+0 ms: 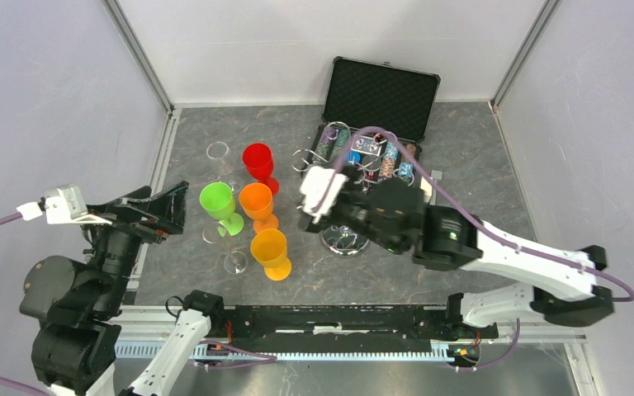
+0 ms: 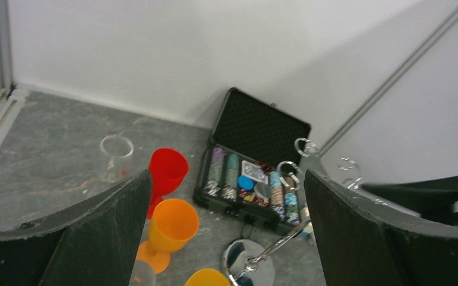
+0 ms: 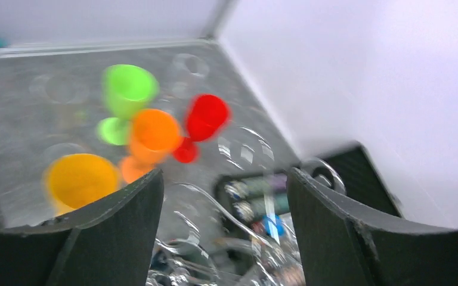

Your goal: Take the wine glass off the wine glass rack

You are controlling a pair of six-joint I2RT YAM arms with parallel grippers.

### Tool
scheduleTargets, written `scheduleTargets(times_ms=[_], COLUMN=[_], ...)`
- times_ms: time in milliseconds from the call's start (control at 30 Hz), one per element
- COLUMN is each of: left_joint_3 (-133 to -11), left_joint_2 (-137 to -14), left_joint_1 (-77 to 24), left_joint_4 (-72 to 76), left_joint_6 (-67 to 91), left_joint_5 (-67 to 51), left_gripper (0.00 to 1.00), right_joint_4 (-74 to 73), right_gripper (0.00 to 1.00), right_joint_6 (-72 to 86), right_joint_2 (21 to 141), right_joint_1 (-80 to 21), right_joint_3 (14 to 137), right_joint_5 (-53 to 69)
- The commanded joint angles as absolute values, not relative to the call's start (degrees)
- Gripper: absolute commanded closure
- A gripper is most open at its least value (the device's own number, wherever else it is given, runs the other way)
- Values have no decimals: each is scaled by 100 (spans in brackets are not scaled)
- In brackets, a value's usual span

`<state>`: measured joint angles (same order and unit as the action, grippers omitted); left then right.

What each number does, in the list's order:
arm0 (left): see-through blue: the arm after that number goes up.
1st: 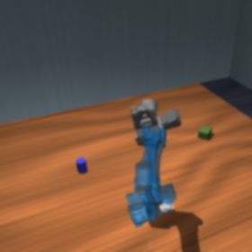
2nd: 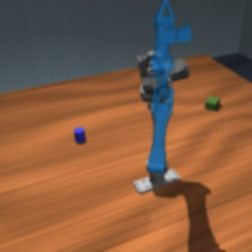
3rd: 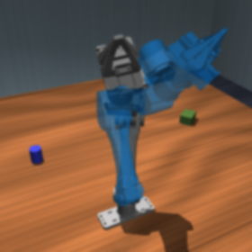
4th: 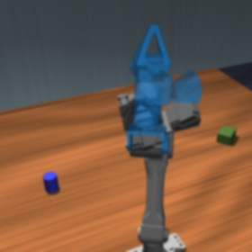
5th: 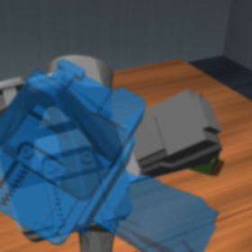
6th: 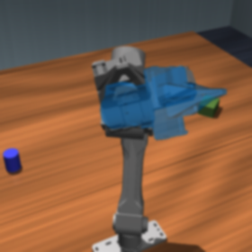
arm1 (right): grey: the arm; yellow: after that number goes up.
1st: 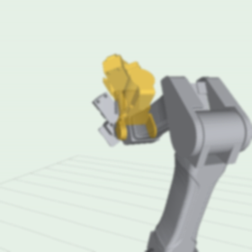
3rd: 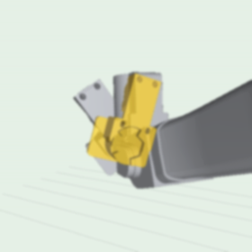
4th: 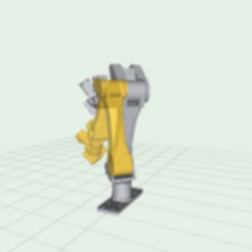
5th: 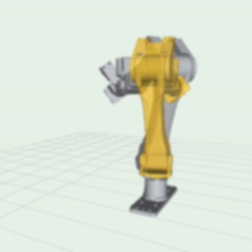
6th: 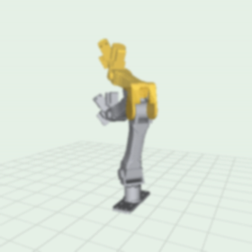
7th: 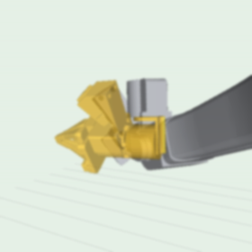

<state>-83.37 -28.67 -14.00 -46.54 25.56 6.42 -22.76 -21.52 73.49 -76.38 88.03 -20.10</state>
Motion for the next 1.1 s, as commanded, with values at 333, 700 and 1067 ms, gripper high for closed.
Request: scheduleTargets(times_ms=[333, 700, 1067], left_joint_3=[-7321, -7345, -7580], left_joint_2=[-2868, -2283, -1952], left_joint_1=[-1406, -1406, -1406], left_joint_4=[-5724, -5652, -5671], left_joint_6=[2106, 1788, 1503], left_joint_5=[2518, 2899, 3203], left_gripper=[0, 0, 0], right_joint_4=[870, 819, 812], right_gripper=[13, 13, 15], right_joint_6=[-2845, -2734, -2522], right_joint_2=[4364, 3002, 2414], right_joint_1=[-6746, -6740, -6740], right_joint_3=[5785, 5199, 4922], right_joint_5=[-6538, -7387, -7388])
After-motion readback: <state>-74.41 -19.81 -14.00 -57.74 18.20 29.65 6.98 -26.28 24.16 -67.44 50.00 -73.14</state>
